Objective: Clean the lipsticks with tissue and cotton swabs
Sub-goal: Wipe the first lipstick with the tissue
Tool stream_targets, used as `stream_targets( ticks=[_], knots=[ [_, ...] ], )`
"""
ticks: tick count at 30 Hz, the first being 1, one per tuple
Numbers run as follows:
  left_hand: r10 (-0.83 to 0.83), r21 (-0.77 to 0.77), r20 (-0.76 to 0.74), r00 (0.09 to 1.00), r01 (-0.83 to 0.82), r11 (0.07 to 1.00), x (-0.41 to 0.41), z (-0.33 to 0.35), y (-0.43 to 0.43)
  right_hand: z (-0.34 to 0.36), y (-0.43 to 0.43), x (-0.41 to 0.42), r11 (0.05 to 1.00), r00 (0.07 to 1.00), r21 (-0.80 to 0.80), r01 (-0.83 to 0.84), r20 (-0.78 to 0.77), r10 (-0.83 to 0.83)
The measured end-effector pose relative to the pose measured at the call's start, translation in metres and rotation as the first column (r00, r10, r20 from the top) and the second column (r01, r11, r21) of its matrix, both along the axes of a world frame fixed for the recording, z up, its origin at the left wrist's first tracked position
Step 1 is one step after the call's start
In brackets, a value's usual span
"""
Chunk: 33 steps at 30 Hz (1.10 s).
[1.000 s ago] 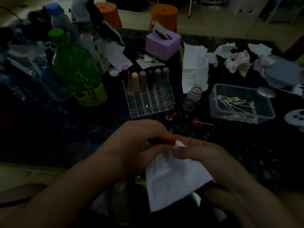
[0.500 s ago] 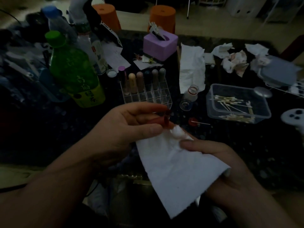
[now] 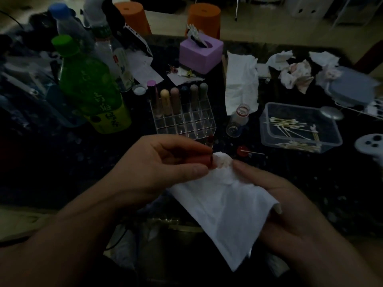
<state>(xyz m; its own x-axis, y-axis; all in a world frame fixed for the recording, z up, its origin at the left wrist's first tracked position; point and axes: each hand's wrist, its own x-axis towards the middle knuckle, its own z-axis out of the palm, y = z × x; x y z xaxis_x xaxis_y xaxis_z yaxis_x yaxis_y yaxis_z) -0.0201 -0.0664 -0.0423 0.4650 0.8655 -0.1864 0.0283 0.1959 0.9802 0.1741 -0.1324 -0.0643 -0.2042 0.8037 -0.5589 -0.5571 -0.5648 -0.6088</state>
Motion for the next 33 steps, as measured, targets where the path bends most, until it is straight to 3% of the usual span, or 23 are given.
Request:
stream_targets(
  ticks=[3,6,10,12,16,18,22,26,29,33],
  knots=[
    [-0.001,0.019,-0.027,1.000,0.001,1.000,0.000,-0.002,0.001,0.000,0.003,-0.001,0.995,0.996,-0.091,0.049,-0.071,-0.056],
    [0.006,0.026,-0.042,0.999,-0.005,1.000,-0.001,-0.001,0.003,0.000,0.006,0.002,0.990,0.986,-0.072,0.117,0.130,-0.107],
    [0.021,0.025,-0.037,0.999,-0.020,0.999,-0.004,-0.002,0.004,0.002,0.010,0.007,0.973,0.927,0.172,0.151,0.317,-0.199],
    [0.011,0.020,-0.017,1.000,-0.010,1.000,-0.004,-0.003,0.003,0.003,0.012,0.007,0.971,0.946,0.195,0.136,0.267,-0.186],
    [-0.039,-0.001,0.027,0.999,0.039,0.999,-0.002,-0.003,-0.001,0.005,0.010,0.001,0.995,0.994,0.013,-0.101,-0.042,0.102],
    [-0.052,-0.005,0.008,0.999,0.052,0.999,-0.002,-0.004,0.000,-0.002,0.008,0.000,0.988,0.987,-0.049,-0.149,-0.073,0.145],
    [-0.042,-0.024,-0.049,0.998,0.041,0.999,-0.005,-0.007,0.004,-0.009,0.009,-0.001,0.999,0.995,-0.041,-0.036,0.094,0.039],
    [-0.058,-0.065,-0.044,0.997,0.055,0.996,-0.002,-0.012,0.007,-0.012,0.010,-0.001,0.999,0.939,0.033,0.019,0.343,-0.029],
    [-0.064,-0.071,-0.019,0.998,0.063,0.996,-0.001,-0.014,0.008,-0.010,0.011,-0.004,0.999,0.981,-0.038,0.013,0.193,-0.006],
    [-0.065,-0.052,-0.028,0.997,0.064,0.997,-0.001,-0.012,0.009,-0.003,0.013,0.000,0.975,0.989,-0.172,-0.140,-0.066,0.131]
  ],
)
